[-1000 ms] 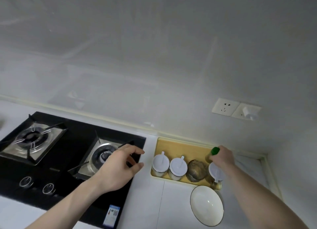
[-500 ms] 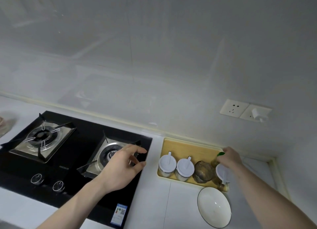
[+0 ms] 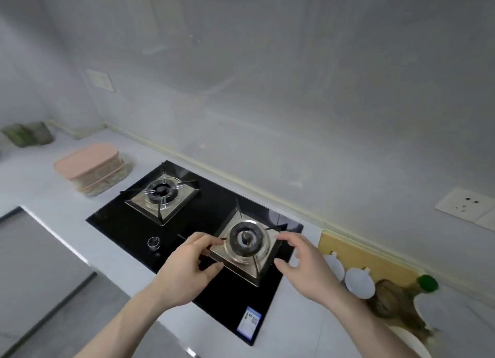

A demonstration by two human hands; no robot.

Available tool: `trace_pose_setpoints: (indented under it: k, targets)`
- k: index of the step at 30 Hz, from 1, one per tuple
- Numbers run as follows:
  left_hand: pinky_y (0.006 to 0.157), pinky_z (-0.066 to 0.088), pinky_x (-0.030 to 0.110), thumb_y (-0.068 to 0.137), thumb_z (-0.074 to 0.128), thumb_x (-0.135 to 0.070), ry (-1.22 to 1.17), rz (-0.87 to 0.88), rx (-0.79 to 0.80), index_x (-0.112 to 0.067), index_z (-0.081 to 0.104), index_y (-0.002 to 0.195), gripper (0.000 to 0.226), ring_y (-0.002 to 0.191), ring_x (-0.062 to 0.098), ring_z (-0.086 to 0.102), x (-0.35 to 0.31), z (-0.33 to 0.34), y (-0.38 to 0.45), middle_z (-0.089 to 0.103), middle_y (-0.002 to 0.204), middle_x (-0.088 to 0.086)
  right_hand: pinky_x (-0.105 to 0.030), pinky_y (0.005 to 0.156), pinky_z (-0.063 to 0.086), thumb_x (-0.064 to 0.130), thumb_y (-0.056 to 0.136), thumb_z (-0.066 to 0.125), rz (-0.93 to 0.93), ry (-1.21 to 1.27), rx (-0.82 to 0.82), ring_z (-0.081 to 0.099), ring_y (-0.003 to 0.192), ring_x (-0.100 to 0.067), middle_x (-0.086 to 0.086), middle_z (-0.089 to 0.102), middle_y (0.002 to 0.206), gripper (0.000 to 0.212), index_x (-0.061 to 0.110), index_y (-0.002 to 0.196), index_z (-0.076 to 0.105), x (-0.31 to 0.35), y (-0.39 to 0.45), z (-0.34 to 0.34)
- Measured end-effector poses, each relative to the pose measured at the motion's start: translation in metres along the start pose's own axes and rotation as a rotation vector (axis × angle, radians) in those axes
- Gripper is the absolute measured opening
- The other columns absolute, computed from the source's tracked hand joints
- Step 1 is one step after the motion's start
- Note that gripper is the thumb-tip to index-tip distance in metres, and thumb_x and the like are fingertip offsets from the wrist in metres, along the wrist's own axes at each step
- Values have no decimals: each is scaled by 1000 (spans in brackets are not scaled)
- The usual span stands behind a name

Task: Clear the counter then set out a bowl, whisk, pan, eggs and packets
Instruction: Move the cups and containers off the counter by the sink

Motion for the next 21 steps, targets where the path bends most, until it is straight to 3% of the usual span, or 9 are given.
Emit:
trace_pose_setpoints:
  k: [4,12,17,21]
  targets:
    - [91,52,21,89,70,-45,26,-96,-106,-47,55,123,38,108,-5,57,44,-46,-36,45,125,-32,-27,112,39,39,89,63,-130,4,125,41,130,5,33,43,136,46,49,131,48,71,21,60]
    - [95,50,26,88,71,-42,49,-246,-307,-45,57,120,35,110,-7,55,131,-149,-120,48,125,-32,-15,106,39,35,91,64,-318,12,261,41,129,10,33,40,140,48,44,136,48,194,45,163]
    - [93,51,29,87,72,-42,95,-301,-398,-45,58,119,35,110,-8,54,181,-211,-167,49,123,-34,-21,105,43,35,92,63,-366,40,320,49,127,1,33,39,143,49,47,137,47,259,54,225]
    - [95,51,32,86,73,-40,100,-355,-454,-42,59,118,35,110,-5,55,221,-255,-205,51,123,-30,-26,112,39,34,92,63,-405,70,380,39,129,11,39,37,137,50,44,139,47,311,59,280]
Point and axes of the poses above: each hand's wrist, its own y-axis towards the middle knuckle, its own z-axis out of the palm, x = y × z, the point moved 2 cm from there along y, towards the middle knuckle
